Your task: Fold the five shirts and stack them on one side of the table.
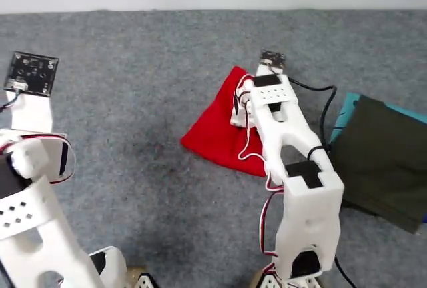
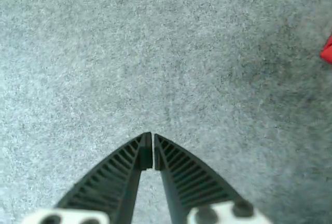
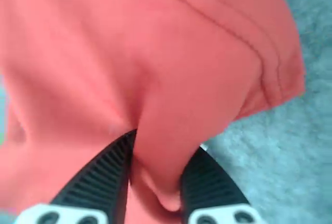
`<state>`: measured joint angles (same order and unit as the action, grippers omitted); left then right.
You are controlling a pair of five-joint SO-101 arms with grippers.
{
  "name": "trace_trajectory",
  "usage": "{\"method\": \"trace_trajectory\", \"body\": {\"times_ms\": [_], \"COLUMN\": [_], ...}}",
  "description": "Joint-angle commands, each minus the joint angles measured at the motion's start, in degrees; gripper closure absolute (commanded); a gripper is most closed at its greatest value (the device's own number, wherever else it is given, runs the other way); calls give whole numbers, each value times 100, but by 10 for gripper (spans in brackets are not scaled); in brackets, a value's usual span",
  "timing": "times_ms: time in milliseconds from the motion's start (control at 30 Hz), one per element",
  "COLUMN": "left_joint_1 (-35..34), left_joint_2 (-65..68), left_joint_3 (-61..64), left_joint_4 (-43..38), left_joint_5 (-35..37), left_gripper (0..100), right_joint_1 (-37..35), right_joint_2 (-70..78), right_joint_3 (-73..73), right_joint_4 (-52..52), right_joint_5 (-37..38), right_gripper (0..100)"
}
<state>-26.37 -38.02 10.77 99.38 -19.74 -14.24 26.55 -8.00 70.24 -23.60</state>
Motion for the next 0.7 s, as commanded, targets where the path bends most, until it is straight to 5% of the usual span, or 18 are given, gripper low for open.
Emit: {"method": "trace_trajectory", "body": {"times_ms": [0,300,667], "left_joint_1": [-26,-26,-26], "left_joint_2": [-88,-88,-88], "left_joint_3": [-31,-31,-31], "left_joint_4": [97,97,97], "left_joint_5": [-97,-97,-97], "left_gripper": [986,986,986], "right_joint_1": [136,646,2316], "right_joint_2": [-1209,-2923,-3916], "right_joint_3": [-105,-105,-70], "right_joint_4": [374,1684,2492], "right_joint_5": [501,1407,3024], "right_gripper": [989,990,990]}}
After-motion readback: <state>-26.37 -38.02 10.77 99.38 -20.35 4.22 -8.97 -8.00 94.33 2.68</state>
